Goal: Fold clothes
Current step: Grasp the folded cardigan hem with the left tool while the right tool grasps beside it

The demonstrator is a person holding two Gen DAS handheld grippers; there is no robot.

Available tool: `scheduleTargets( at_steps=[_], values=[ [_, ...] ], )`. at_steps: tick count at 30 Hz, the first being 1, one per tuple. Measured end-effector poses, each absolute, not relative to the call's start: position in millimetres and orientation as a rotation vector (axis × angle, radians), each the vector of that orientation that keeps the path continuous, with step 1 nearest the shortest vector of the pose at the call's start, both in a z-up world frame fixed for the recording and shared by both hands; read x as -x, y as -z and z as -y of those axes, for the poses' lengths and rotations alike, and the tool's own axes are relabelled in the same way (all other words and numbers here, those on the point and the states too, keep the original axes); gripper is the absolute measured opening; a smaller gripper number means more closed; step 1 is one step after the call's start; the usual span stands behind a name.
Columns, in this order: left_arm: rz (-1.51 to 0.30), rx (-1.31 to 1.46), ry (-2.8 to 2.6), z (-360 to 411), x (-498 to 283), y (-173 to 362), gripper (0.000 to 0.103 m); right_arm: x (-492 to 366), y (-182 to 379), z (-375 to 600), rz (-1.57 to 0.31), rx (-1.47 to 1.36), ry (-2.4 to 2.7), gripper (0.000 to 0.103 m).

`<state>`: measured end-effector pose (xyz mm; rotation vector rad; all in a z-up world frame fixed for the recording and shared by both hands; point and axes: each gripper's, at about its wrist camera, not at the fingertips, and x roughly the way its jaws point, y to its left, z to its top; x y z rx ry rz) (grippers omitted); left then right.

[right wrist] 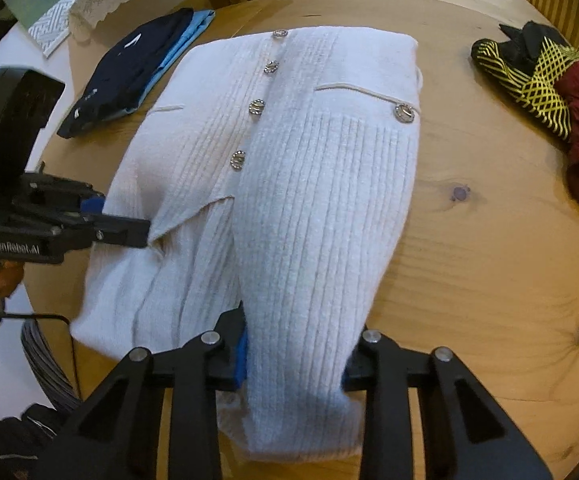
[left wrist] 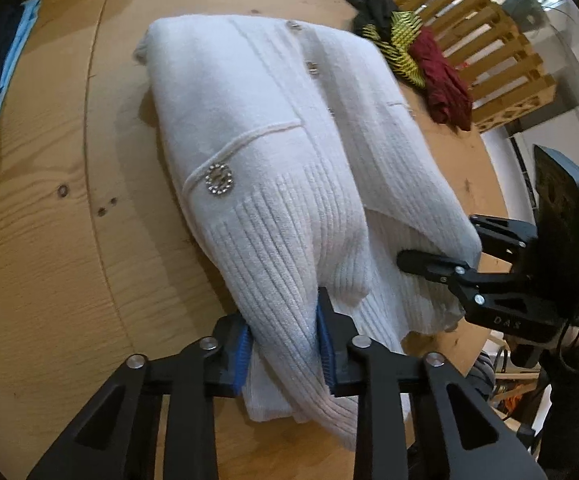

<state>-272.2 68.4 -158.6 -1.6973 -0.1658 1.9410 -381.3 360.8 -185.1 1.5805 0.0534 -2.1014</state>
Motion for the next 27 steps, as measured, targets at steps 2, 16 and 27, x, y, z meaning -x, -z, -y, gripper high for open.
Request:
scheduleTargets(
  at_steps=[2,16,27],
  values=[
    [0.181,1.679,-1.941,-67,271,158,0.024,382,184,-362,-0.034,-1.579,2.108,0.027],
    [0.19,1.533,-2.009,-59,267,115,0.021,388,137,-338,0.04,-1.475,2.15,0.024],
    [0.257,1.448,-1.999,-57,258,88,0.021,365,96,-312,0.035,-1.393,2.142,0.024]
  ],
)
